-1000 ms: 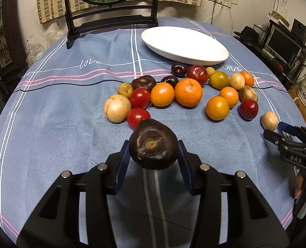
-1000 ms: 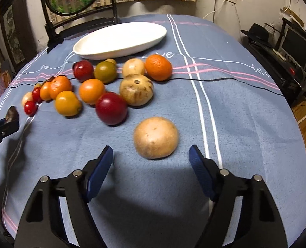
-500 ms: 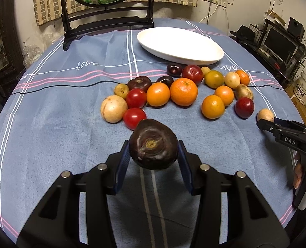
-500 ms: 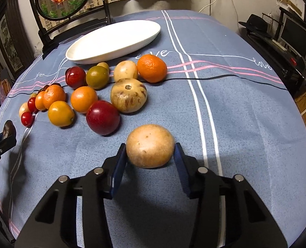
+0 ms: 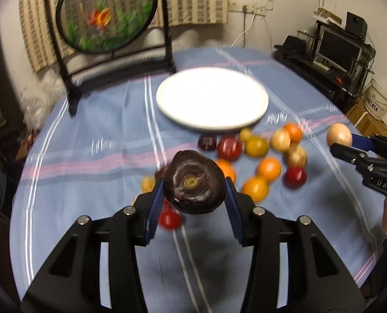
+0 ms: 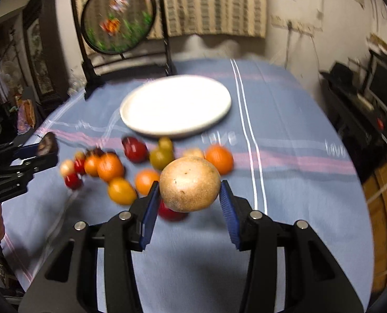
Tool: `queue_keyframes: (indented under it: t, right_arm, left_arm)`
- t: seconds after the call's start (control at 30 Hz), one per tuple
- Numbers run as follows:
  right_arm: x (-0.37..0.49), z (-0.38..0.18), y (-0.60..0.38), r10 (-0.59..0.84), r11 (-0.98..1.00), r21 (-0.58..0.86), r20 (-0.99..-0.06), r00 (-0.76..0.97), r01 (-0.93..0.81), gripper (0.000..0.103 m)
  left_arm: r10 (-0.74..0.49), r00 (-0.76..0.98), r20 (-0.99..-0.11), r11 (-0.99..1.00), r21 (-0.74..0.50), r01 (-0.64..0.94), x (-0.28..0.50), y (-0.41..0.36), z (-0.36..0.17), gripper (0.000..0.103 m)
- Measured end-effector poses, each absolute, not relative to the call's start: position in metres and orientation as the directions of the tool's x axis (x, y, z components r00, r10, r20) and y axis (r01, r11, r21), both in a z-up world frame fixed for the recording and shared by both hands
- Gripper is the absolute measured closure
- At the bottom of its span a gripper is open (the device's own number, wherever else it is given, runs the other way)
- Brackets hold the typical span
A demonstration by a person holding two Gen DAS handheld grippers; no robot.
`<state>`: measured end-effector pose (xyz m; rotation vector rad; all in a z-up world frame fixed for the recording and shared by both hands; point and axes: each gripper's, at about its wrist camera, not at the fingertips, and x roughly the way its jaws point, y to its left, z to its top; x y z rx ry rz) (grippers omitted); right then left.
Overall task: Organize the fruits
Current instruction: 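Carry both fruits to the white plate and release them there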
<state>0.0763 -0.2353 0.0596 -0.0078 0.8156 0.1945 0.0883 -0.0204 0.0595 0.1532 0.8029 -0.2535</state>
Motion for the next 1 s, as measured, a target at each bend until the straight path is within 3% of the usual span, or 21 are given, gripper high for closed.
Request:
queue_keyframes:
  t: [0.13, 0.3, 0.57, 0.9, 1.0]
  right_arm:
    - [0.111, 0.078, -0.230, 0.192, 0.977, 0.063, -0.688, 0.700, -0.206, 0.057]
    - [0.179, 0.077, -0.226, 0.199, 0.975, 0.066, -0.675, 0.710, -0.211, 0.057]
    - [0.299, 0.029, -0.217, 0.175, 0.979, 0.078, -0.797, 0.578, -0.188, 0.057]
    - [0.379, -0.021, -0.196, 0.126, 0.981, 0.042, -0.882, 0.455, -0.191, 0.057]
    - [0.387, -0.024, -0.196, 0.122, 0.983, 0.048, -0.889, 0.441, -0.175, 0.054]
  left_arm:
    - [-0.135, 0.708, -0.693, 0.960, 0.086, 0.268, 0.128, -0.030, 0.081, 0.057]
    - [-0.110, 0.679, -0.726, 0.968, 0.078, 0.239, 0.208, -0.044, 0.074, 0.057]
    - [-0.091, 0.558, -0.825, 0.976, 0.036, 0.213, 0.326, -0.055, 0.019, 0.057]
    - [-0.079, 0.473, -0.878, 0.980, 0.020, 0.200, 0.385, -0.065, -0.027, 0.057]
    - [-0.080, 0.484, -0.871, 0.982, 0.014, 0.189, 0.390, -0.069, -0.029, 0.051]
